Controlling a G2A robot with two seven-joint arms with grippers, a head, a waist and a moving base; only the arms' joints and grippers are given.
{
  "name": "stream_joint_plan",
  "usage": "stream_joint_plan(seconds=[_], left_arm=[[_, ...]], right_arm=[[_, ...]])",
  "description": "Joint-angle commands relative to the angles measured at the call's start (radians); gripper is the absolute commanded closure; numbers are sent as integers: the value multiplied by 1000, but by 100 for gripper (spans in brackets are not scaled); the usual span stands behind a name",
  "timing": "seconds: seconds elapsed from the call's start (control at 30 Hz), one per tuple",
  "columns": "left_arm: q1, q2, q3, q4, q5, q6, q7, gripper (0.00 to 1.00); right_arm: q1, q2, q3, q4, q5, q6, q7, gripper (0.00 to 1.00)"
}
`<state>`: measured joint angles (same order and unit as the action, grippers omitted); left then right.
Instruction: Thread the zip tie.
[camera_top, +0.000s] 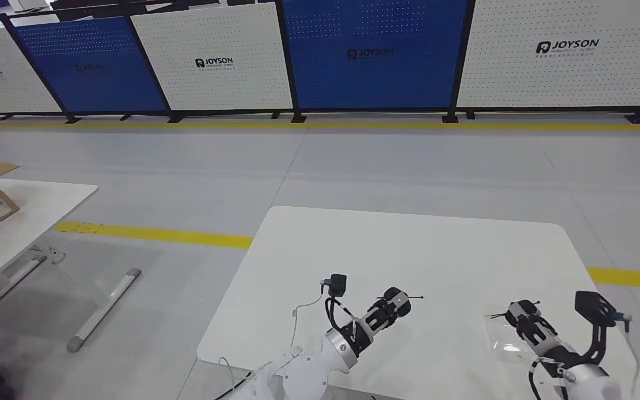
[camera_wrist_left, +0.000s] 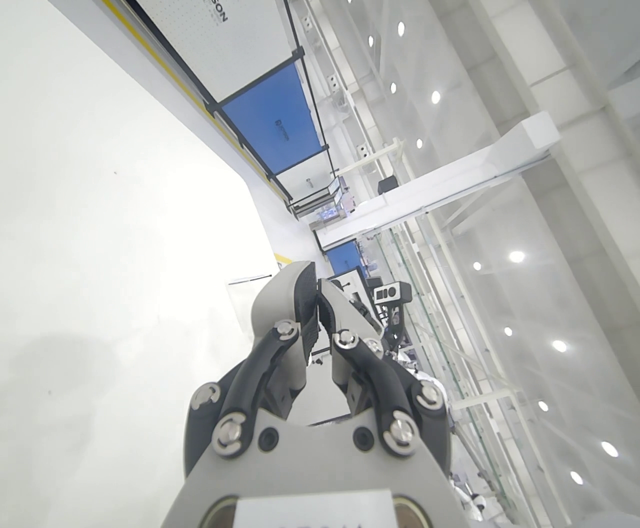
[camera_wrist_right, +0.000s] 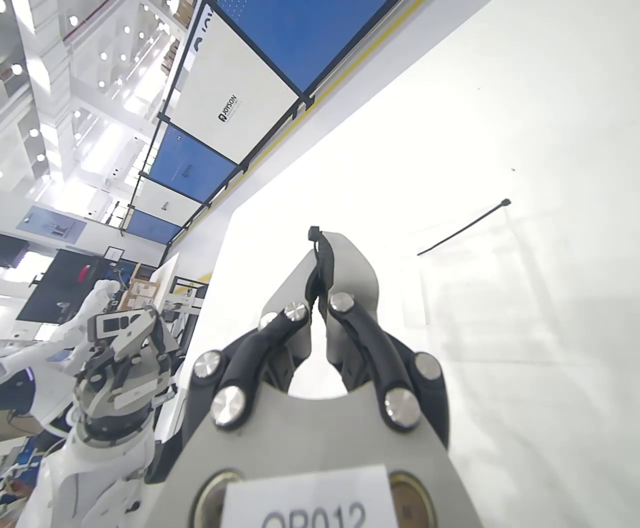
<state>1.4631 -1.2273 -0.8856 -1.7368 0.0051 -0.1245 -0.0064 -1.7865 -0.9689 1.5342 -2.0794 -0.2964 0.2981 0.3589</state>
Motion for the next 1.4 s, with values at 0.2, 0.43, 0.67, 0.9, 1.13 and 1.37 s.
stream_joint_plan(seconds=[0.2,0.43,0.67,0.9,1.13,1.37], left_arm=[[-13,-7,15,11,-11,19,23,100],[-13,-7,15,11,-11,19,23,100],[-13,-7,15,11,-11,19,23,100],[-13,-7,15,11,-11,19,23,100],[-13,-7,15,11,-11,19,23,100],[-13,-7,15,11,-11,19,23,100]], right_arm=[[0,0,0,0,0,0,0,100],[-23,-23,34,-14,135,1,-196,100],[-44,-32,-11,-21,118,17,-223,100],[-44,-32,-11,-21,118,17,-223,100],[-65,-30,11,9,88,-143,-187,100],[-82,-28,85,95,173,-360,-79,100]])
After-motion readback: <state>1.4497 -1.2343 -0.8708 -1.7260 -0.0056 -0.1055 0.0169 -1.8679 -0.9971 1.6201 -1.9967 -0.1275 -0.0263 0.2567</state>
